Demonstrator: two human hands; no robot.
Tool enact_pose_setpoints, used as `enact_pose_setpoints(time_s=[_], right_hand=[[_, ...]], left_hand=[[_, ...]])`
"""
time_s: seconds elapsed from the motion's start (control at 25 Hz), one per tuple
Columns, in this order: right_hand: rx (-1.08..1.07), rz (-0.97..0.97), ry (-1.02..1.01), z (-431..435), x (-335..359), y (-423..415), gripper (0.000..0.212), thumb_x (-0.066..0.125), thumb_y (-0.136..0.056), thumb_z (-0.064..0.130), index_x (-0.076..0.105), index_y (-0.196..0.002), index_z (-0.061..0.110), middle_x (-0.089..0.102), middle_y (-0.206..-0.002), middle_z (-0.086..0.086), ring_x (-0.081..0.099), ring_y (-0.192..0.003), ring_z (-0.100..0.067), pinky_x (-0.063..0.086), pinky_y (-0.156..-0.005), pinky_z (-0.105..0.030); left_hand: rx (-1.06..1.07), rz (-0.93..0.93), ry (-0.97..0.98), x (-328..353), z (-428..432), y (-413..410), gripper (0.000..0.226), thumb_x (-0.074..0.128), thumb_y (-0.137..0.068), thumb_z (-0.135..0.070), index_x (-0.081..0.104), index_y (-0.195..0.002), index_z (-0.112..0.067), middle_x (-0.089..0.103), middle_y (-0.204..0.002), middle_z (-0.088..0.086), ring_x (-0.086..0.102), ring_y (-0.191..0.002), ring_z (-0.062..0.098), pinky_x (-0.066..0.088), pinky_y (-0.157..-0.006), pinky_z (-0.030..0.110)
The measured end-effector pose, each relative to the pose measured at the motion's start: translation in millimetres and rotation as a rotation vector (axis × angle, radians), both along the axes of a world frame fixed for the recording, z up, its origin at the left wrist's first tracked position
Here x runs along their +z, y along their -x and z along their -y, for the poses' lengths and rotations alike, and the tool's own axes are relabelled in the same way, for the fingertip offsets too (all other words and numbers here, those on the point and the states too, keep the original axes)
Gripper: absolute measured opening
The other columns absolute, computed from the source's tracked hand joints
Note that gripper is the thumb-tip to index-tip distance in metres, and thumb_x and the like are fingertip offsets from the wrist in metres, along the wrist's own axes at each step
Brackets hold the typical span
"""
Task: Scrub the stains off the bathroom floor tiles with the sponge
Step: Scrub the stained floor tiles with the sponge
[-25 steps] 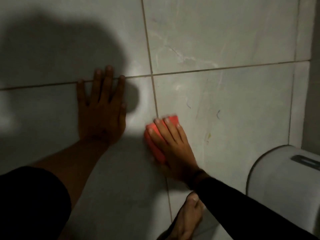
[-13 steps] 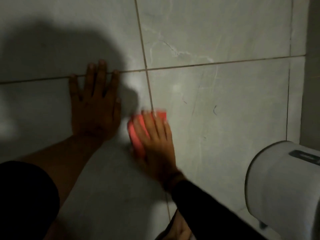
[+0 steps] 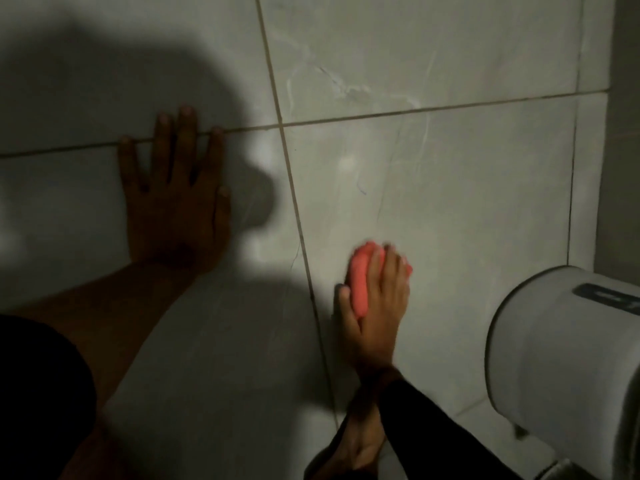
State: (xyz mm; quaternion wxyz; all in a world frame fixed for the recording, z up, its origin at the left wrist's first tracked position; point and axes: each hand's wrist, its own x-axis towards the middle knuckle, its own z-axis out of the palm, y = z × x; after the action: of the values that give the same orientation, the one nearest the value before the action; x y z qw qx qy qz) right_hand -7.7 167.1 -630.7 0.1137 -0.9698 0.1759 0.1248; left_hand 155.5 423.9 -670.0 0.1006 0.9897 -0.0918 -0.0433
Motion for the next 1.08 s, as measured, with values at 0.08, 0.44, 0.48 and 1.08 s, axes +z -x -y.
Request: enact_pose_setpoints(time_s=[0.08,0.44,0.48,1.08], right_hand=[[-0.205,0.016,0.006,33.7,10.9,11.3,0.08,0.04,-0.103,0.047,0.021,-0.17,0.007,0.014,-0.18,-0.022,0.01,-0.169,-0.043,0.008,-0.138,-0.061],[0.168,0.082,0.029,3.4,-5.5,-115.3,0.079,0.036,-0.106,0.051,0.021,-0.172,0.011,0.009,-0.183,-0.016,0.003,-0.171,-0.036,0.002,-0.14,-0.054],[0.172,0.044,0.007,7.1,2.9,-86.5,0.08,0.035,-0.106,0.053,0.019,-0.173,0.013,0.006,-0.184,-0.015,0.0,-0.171,-0.035,0.002,-0.14,-0.056],[-0.093,0.144,0.128,38.5,-4.7,-209.3,0.075,0.04,-0.105,0.048,0.039,-0.165,0.004,0.032,-0.175,-0.026,0.026,-0.164,-0.048,0.019,-0.135,-0.062]], left_hand=[[-0.003,0.011,0.0,-1.7,0.5,-0.2,0.073,0.034,-0.106,-0.042,0.016,-0.173,-0.021,0.005,-0.183,0.014,0.008,-0.169,0.04,0.003,-0.13,0.071],[0.001,0.011,0.0,-4.0,-1.1,-1.2,0.072,0.03,-0.106,-0.043,0.017,-0.174,-0.022,0.006,-0.183,0.013,0.009,-0.169,0.039,0.004,-0.13,0.07],[0.0,0.004,-0.004,-3.2,-1.7,-0.4,0.072,0.03,-0.106,-0.043,0.017,-0.174,-0.022,0.006,-0.183,0.014,0.01,-0.169,0.039,0.004,-0.13,0.07],[0.004,0.0,-0.046,3.0,2.2,-0.4,0.076,0.04,-0.101,-0.038,0.024,-0.172,-0.018,0.011,-0.183,0.015,0.013,-0.169,0.041,0.007,-0.129,0.071]])
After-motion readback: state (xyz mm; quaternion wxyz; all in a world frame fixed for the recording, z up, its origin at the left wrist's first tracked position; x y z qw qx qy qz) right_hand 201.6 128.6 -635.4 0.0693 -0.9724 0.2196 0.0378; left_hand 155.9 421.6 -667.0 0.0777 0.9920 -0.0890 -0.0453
